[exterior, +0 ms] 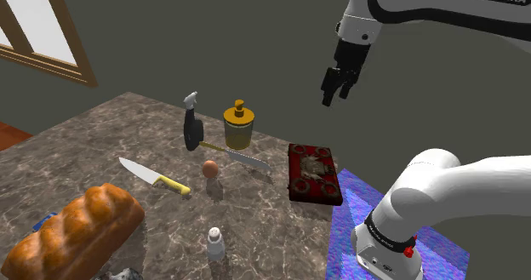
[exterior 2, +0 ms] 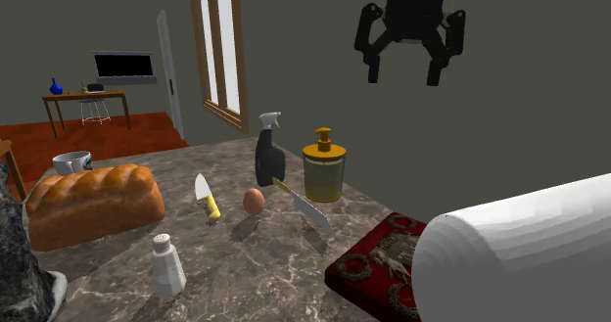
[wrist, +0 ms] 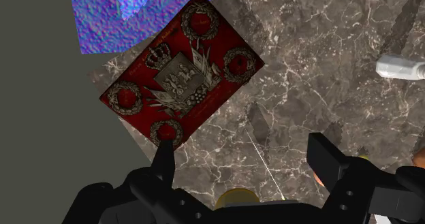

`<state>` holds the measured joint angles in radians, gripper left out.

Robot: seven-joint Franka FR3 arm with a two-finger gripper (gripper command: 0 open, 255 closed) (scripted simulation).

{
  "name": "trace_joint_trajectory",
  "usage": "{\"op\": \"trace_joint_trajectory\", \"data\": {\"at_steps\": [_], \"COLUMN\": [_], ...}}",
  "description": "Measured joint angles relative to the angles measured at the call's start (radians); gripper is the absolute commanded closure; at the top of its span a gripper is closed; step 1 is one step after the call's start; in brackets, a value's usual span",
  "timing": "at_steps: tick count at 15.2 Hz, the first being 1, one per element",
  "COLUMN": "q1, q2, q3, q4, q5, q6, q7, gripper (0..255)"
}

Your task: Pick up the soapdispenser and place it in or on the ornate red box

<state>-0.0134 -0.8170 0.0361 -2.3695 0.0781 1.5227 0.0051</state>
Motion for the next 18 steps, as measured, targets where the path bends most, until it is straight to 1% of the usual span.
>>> {"op": "trace_joint_trajectory", "data": {"at_steps": [2,6,12,14,18], "q1": [0.000,0.000,-0.001,0.000,-0.002], "q2": [0.017,0.108,0.317,0.369,0.519], "q3": [0.002,0.021,0.061,0.073,0.097], "q4": [0.006,-0.003,0.067,0.077,0.153], "q5": [0.000,0.005,0.006,0.004,-0.012], "q6": [0.014,0.133,0.308,0.362,0.459], "q7": [0.001,0.012,0.044,0.056,0.085], "gripper": [0,0,0,0,0]}}
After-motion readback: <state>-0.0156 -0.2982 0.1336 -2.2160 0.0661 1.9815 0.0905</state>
